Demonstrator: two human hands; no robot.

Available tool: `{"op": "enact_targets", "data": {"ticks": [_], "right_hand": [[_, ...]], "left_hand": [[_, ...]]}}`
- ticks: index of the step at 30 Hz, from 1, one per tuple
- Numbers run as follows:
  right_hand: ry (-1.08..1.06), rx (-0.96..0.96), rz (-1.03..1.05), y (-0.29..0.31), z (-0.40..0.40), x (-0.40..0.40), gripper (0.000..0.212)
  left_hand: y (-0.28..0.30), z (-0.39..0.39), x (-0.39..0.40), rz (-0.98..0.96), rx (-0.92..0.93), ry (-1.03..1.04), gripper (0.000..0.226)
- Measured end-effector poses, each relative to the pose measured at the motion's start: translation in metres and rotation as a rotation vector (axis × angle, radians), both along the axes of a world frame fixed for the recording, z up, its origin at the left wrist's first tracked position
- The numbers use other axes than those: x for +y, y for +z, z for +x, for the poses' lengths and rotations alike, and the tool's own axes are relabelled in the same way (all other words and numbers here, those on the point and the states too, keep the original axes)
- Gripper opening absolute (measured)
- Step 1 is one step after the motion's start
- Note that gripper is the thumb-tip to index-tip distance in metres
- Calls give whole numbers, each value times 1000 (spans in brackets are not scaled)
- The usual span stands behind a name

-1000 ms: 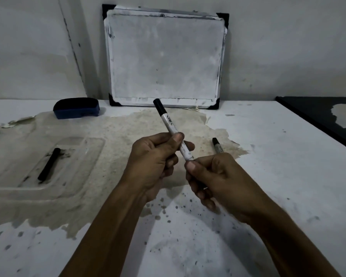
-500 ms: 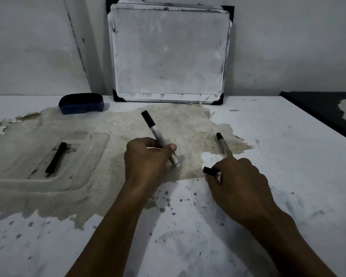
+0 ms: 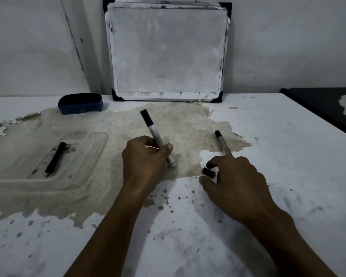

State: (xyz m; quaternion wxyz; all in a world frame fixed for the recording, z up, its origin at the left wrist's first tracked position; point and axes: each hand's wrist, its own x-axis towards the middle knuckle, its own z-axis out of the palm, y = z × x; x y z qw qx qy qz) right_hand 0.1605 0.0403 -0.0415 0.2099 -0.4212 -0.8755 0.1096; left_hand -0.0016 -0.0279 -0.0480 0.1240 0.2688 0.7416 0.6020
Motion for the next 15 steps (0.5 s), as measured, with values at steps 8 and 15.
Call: {"op": "enact_targets", "data": {"ticks": [8,15], "right_hand": [[15,26,4,0,-2,-3,30],[105,118,70,1,-17,-7,35]], "left_hand": [[-2,-1,0,32,-67,-29,19],[-1,-5,1,83,-186,1,22]]}}
